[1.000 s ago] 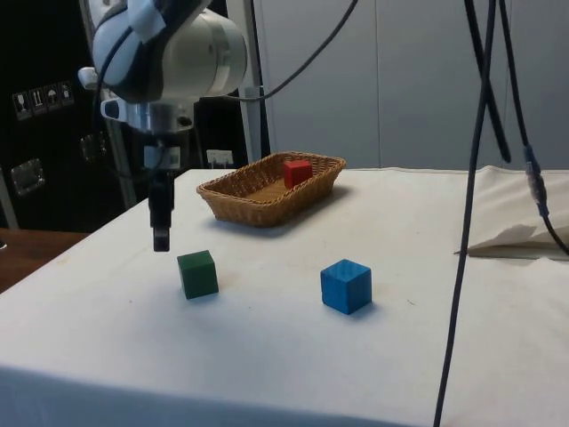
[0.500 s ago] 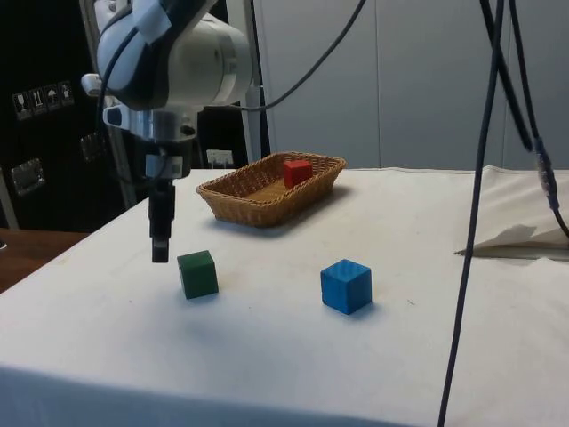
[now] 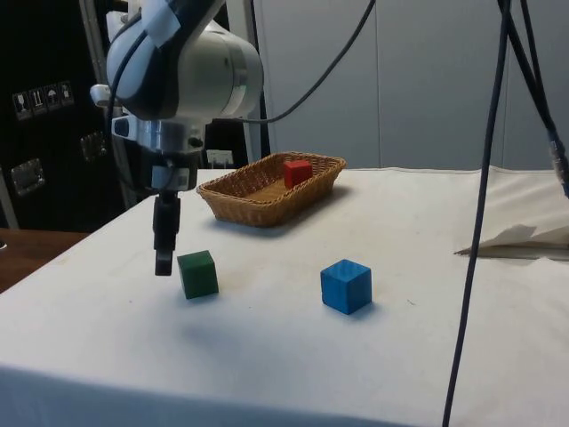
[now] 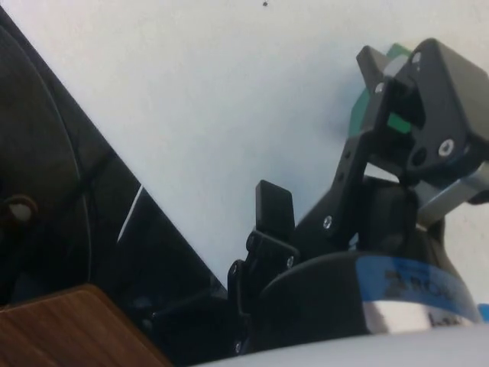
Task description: Pick up exactly two blocks and place them into the basket.
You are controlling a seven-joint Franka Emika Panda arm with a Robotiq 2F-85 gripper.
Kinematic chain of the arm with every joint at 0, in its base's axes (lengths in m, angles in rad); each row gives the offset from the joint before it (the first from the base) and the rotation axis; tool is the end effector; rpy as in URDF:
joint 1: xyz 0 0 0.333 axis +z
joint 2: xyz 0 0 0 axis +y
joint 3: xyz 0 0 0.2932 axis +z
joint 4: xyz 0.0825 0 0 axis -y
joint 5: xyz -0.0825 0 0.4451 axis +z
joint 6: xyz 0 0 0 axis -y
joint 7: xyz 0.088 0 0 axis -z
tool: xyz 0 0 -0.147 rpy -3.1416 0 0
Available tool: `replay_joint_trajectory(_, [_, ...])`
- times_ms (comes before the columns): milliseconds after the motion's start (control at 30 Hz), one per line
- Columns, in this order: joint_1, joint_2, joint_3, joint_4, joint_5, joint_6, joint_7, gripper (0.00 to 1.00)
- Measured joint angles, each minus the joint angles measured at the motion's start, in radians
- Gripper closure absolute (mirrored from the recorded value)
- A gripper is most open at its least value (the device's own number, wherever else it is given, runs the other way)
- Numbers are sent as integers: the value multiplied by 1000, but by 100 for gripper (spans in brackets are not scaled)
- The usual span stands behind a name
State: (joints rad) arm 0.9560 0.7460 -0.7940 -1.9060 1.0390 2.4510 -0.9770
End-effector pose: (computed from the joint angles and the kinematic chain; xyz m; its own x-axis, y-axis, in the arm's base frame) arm 0.6583 0.1116 0.1111 0.8519 0.4698 0.2314 0.4920 -0.8694 -0.0459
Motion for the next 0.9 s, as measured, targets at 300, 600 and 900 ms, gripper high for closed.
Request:
replay_joint_trajectory(300, [-42, 10, 30, 2, 0, 8, -22, 0])
replay_joint_trajectory(600, [-62, 22, 56, 3, 0, 30, -26, 0])
replay_joint_trajectory(900, [-73, 21, 90, -28, 0, 72, -43, 0])
